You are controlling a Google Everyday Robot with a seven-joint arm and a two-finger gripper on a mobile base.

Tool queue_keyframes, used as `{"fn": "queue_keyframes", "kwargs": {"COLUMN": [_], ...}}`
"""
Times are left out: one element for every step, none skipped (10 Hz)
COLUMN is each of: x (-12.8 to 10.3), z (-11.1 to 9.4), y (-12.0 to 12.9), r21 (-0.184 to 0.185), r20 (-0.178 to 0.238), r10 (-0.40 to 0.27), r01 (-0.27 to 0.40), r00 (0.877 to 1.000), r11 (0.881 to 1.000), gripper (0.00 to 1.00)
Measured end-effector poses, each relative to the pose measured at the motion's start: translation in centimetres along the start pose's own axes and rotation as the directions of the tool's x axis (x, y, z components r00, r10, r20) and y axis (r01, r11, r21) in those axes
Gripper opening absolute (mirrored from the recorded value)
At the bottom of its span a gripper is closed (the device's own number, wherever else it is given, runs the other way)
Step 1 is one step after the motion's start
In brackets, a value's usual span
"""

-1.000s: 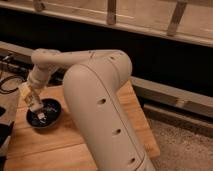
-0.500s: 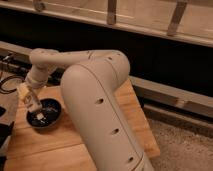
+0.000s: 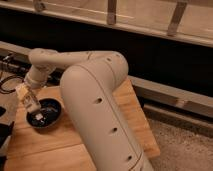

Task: Place the bottle in the ceramic bowl

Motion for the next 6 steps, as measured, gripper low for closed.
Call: {"fn": "queue_keyframes", "kwargs": {"x": [-0.1,0.1,0.3,0.4,0.5,0.8], "z": [0.0,0.1,-0.1,-0.2,-0.2,0.0], "y": [0.1,-0.4,-0.9,-1.3,-1.4,-1.5], "r21": [0.002,-0.018,-0.030,-0.034,-0.039,-0.047], "r20": [0.007,0.017,0.028,0.036,0.042,0.043], "r10": [0.003,0.048,0.098,0.130,0.162,0.206], "r01": [-0.003,-0.048,-0.097,-0.129,-0.160,-0.204], "r00": [1.000,0.999,0.995,0.991,0.986,0.978], "r11": [1.000,0.999,0.995,0.991,0.986,0.978], "gripper": [0.12,0.14,0.22,0.31,0.40,0.51]}}
